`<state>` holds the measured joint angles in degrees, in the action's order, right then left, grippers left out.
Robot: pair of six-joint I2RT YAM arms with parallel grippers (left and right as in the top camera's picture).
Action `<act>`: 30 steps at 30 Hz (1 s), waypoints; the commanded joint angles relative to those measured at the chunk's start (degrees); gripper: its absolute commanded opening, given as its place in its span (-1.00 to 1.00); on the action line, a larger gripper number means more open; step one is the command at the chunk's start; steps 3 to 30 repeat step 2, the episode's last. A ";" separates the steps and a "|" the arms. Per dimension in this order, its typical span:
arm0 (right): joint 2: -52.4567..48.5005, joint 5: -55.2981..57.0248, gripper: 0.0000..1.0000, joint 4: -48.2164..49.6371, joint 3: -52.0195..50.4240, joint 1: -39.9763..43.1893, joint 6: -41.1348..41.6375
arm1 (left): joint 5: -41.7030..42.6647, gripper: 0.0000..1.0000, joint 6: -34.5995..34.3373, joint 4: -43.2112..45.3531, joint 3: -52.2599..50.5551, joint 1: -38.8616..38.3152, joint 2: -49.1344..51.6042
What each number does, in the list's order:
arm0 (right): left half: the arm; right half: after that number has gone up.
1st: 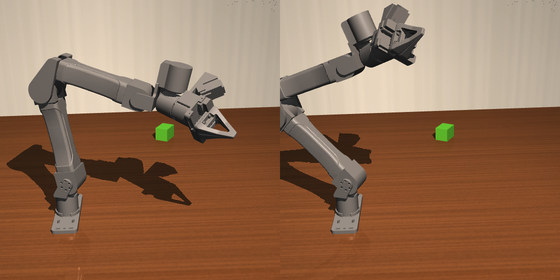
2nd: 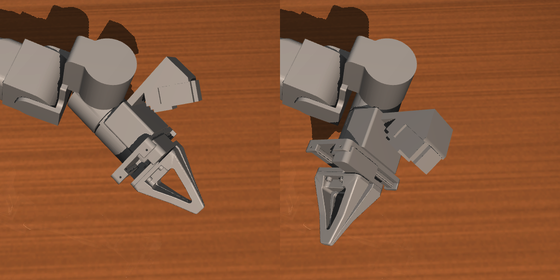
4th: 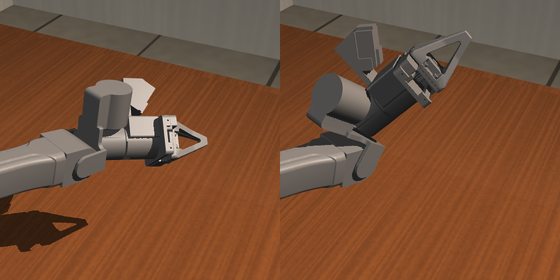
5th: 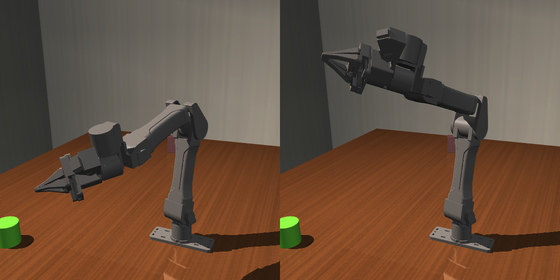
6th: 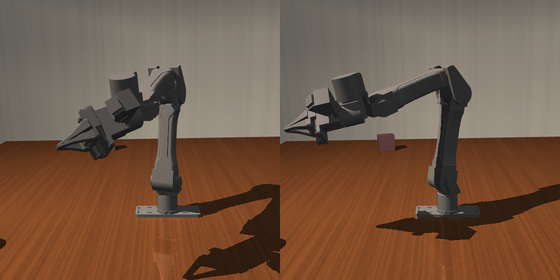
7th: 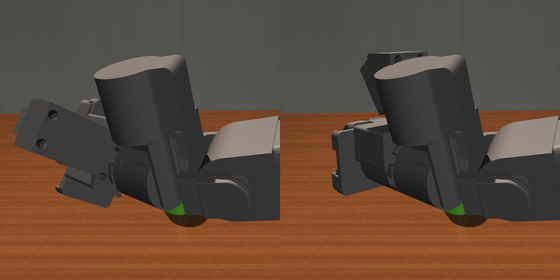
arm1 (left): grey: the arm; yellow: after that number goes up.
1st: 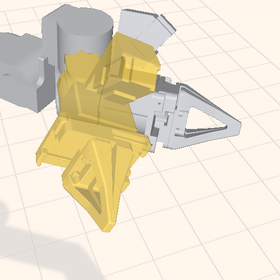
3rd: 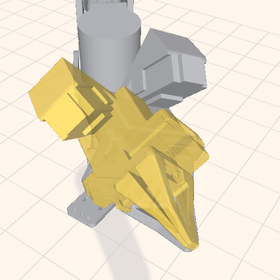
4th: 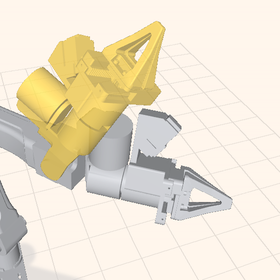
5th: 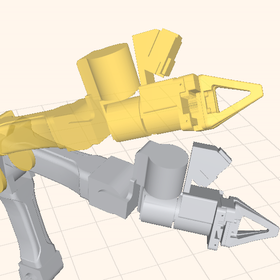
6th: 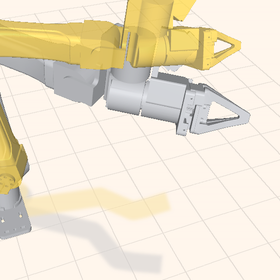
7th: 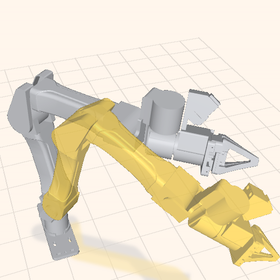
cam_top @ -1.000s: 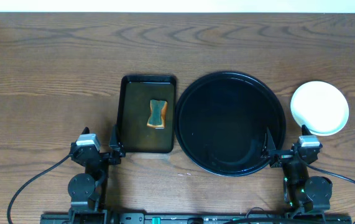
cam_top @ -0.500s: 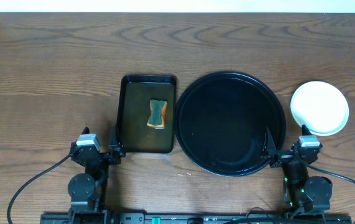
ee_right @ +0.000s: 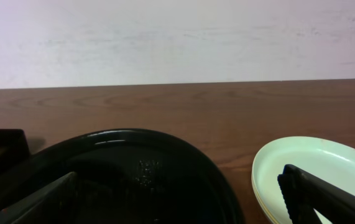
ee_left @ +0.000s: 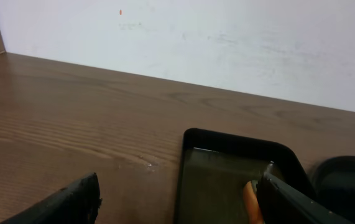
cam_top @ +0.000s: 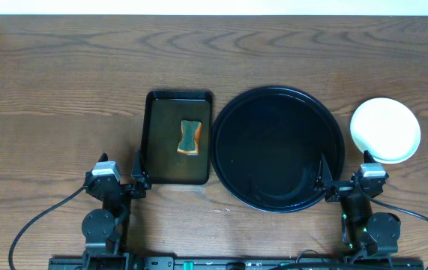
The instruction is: Clean dirty plates on tray and stack at the side
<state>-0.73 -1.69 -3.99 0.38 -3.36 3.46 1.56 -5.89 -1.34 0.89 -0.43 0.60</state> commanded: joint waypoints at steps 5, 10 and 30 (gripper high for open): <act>0.24 0.17 0.98 -0.22 -0.07 -0.44 0.74 | -0.52 0.62 0.96 -2.71 -0.63 0.31 -0.37; 0.24 0.17 0.98 -0.22 -0.07 -0.44 0.74 | -0.52 0.62 0.96 -2.71 -0.63 0.31 -0.37; 0.24 0.17 0.98 -0.22 -0.07 -0.44 0.74 | -0.52 0.62 0.96 -2.71 -0.63 0.31 -0.37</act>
